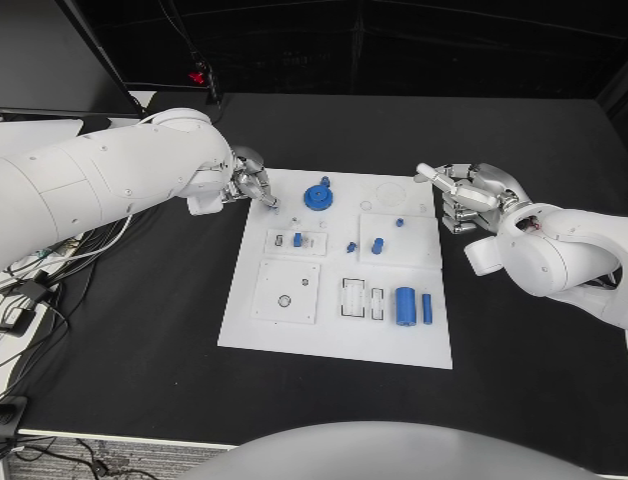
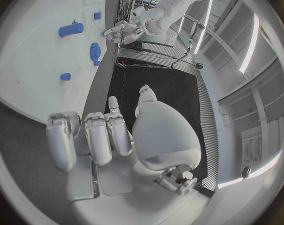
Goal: Assemble the parts on the task board
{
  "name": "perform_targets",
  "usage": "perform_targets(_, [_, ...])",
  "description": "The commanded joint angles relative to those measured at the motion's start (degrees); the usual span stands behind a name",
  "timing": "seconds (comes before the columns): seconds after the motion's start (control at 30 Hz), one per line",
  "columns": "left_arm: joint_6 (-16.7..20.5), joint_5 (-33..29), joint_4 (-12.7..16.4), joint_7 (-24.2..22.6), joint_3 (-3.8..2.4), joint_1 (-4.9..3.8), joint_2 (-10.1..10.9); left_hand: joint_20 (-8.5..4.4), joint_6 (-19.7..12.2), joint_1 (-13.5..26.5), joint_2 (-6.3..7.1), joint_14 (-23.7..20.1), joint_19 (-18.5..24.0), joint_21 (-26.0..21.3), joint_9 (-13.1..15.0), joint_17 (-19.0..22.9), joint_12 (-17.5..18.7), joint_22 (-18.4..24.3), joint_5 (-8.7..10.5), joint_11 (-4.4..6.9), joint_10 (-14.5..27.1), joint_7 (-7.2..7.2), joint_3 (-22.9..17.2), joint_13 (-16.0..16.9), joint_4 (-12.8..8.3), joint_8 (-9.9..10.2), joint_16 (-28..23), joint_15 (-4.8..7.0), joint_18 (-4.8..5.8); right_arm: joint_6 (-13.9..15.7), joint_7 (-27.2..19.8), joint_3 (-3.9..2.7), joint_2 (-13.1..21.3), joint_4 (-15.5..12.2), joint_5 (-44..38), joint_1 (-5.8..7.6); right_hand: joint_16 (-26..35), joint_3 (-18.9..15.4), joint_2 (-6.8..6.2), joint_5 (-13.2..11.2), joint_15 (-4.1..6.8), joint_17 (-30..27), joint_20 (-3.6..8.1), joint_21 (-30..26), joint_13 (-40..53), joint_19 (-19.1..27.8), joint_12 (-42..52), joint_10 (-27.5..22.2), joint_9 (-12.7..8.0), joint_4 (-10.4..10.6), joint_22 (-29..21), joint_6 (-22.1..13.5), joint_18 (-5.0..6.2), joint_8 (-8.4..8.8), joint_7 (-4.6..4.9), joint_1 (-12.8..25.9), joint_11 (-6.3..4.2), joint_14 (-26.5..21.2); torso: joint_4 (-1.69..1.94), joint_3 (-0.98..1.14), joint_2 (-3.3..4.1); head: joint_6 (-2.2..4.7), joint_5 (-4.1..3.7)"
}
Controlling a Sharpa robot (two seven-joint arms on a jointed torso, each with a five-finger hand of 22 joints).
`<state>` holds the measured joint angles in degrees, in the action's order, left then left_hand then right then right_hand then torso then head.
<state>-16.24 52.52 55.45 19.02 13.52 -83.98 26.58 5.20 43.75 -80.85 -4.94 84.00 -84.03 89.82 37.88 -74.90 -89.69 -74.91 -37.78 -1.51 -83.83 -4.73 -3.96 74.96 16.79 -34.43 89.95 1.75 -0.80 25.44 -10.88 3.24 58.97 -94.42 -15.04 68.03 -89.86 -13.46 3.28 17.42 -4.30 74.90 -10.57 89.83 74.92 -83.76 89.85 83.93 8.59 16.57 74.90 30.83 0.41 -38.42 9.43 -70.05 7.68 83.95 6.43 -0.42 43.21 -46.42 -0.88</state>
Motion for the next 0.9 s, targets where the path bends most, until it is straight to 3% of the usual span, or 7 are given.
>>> perform_targets(0.03, [2.18,0.12,0.74,-2.22,-0.04,-0.10,0.64,-0.20,0.62,-3.86,-4.20,6.00,-5.97,0.18,-0.13,-15.10,-0.31,-15.09,-0.18,0.31,-6.17,0.18,-0.58,15.04,-0.01,-0.06,0.05,0.10,0.80,-0.16,0.02,-0.02,0.00,-0.05,0.06,0.00,-0.14,-0.32,0.62,0.29,-0.27,15.10,-0.23,0.17,15.08,-6.24,0.15,6.07,-0.09,0.02,15.10,-0.49,-0.41,-0.23,2.69,-0.04,0.27,6.05,0.03,0.03,0.01,0.04,0.07])
perform_targets(0.27, [3.37,-1.12,5.27,-2.92,-0.04,-0.42,4.13,-0.21,1.00,-3.56,-3.86,6.00,-5.97,0.18,-0.22,-15.10,-0.31,-15.09,-0.21,0.34,-6.17,0.23,-1.29,15.04,0.02,0.00,0.05,0.12,0.80,-0.14,0.09,-0.02,0.14,-0.08,0.06,-0.10,-0.14,-0.32,0.62,0.29,-0.27,15.10,-0.23,0.17,15.08,-6.24,0.15,6.07,-0.09,0.02,15.10,-0.49,-0.41,-0.23,2.69,-0.04,0.27,6.05,0.11,0.07,0.01,-0.03,0.13])
perform_targets(0.67, [1.08,-5.98,17.46,0.77,-0.04,-1.50,13.03,-0.22,1.22,-3.22,-3.66,6.00,-5.97,0.18,-0.34,-15.10,-0.31,-15.09,-0.27,0.32,-6.17,0.16,-1.86,15.04,0.05,0.14,0.05,0.14,0.80,-0.05,0.13,-0.02,0.38,-0.20,0.06,-0.13,-0.14,-0.32,0.62,0.29,-0.27,15.10,-0.23,0.17,15.08,-6.24,0.15,6.07,-0.09,0.02,15.10,-0.49,-0.41,-0.23,2.69,-0.04,0.27,6.05,0.08,0.01,0.07,-0.47,0.18])
perform_targets(0.9, [0.38,-6.65,21.91,3.22,-0.03,-1.59,15.24,-0.22,1.24,-3.16,-3.63,6.00,-5.97,0.18,-0.37,-15.10,-0.31,-15.09,-0.27,0.30,-6.17,0.15,-1.95,15.04,0.05,0.17,0.05,0.14,0.80,-0.05,0.14,-0.01,0.35,-0.14,0.06,-0.14,-0.14,-0.33,0.70,0.34,-0.28,15.10,-0.24,0.17,15.08,-6.24,0.15,6.07,-0.12,0.04,15.10,-0.52,-0.41,-0.28,2.70,-0.05,0.28,6.05,0.04,-0.02,0.04,-0.78,0.33])
